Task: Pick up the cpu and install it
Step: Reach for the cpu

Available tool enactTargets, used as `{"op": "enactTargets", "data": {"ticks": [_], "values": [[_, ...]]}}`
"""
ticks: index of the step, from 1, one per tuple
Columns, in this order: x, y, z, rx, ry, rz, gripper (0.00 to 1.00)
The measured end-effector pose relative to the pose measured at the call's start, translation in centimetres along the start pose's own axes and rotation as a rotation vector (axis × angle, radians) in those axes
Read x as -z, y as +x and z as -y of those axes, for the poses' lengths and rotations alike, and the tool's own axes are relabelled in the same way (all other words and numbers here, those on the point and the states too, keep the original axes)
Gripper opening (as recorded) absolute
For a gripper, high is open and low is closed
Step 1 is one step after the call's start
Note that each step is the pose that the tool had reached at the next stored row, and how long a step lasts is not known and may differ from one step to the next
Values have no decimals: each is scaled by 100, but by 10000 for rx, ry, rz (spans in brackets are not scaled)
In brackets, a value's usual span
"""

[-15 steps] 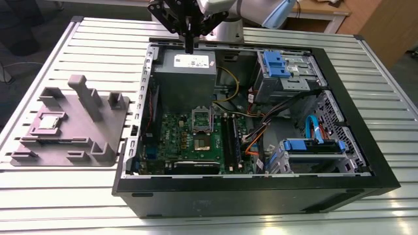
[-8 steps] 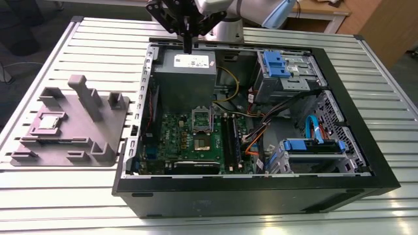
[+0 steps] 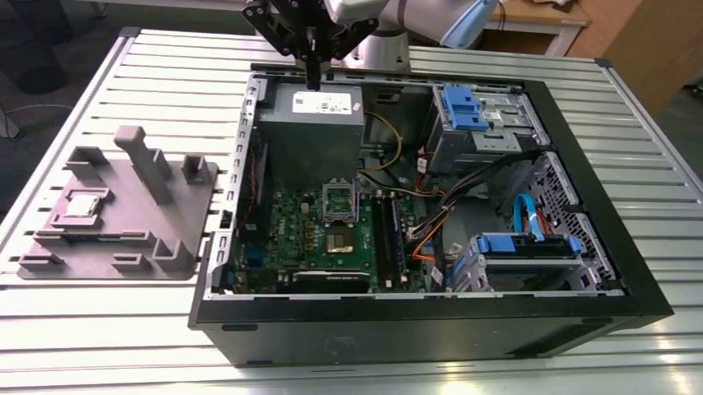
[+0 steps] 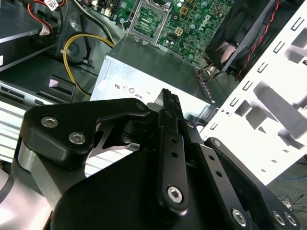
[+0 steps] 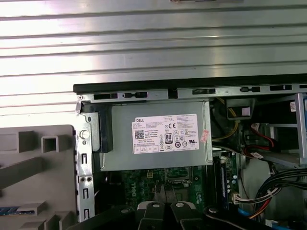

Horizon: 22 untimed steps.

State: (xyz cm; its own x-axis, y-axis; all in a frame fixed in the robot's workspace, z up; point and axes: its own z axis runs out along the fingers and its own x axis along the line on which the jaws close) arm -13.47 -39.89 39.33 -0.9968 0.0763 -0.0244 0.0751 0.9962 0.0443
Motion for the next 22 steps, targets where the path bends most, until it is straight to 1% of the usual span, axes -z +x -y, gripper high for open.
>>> {"op": "enactTargets", "data": {"ticks": [22], "values": [[2,92,7,1,-1,3,11]]}}
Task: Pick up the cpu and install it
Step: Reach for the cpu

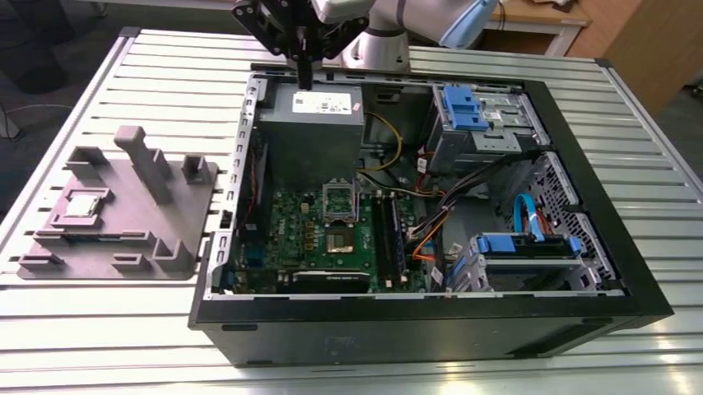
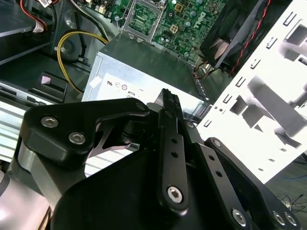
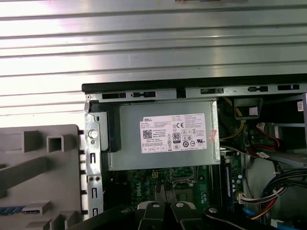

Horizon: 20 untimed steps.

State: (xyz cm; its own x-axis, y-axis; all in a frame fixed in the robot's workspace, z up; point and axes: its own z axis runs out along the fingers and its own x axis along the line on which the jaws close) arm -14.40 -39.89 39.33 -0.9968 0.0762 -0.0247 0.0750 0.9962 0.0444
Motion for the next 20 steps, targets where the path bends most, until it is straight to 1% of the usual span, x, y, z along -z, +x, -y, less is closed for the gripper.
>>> {"op": "enactTargets", "data": {"ticks": [12,20], "values": [[1,47,4,-1,0,2,11],[3,93,7,-1,0,6,11]]}}
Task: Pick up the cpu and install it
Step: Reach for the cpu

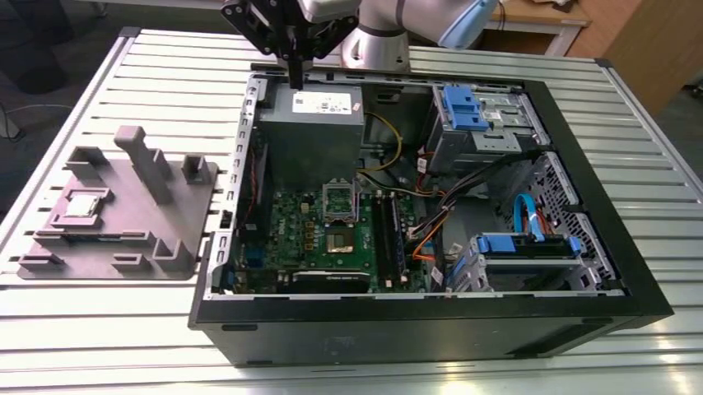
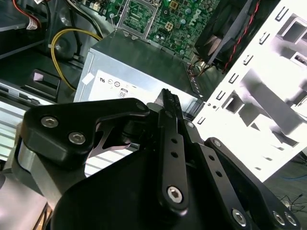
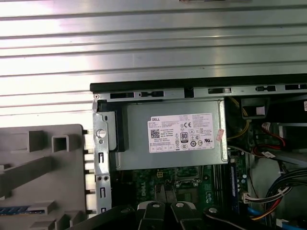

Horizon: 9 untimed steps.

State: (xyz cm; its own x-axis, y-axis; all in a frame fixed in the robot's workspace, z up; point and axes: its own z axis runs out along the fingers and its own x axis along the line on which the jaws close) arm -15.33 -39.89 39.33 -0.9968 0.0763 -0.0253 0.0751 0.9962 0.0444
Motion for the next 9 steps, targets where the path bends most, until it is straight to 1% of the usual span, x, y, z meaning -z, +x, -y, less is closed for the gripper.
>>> {"op": "enactTargets", "data": {"ticks": [9], "values": [[1,57,4,1,-2,10,11]]}}
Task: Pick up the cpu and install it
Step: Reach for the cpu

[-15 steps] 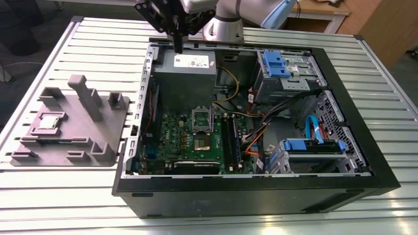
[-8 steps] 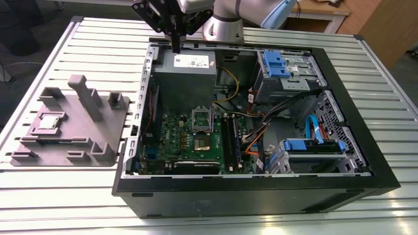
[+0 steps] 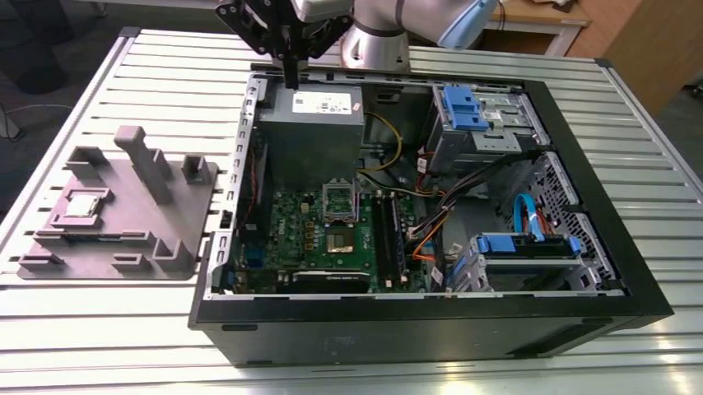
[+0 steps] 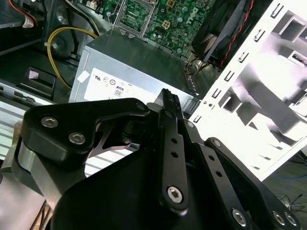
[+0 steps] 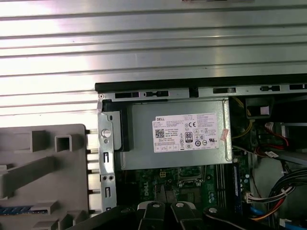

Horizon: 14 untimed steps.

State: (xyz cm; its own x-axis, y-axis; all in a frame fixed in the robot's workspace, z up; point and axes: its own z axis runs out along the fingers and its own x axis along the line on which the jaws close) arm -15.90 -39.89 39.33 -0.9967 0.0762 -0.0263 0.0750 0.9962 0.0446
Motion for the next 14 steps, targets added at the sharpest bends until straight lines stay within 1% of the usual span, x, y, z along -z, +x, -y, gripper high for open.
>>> {"op": "enactTargets", "data": {"ticks": [14], "values": [[3,77,6,0,0,8,11]]}}
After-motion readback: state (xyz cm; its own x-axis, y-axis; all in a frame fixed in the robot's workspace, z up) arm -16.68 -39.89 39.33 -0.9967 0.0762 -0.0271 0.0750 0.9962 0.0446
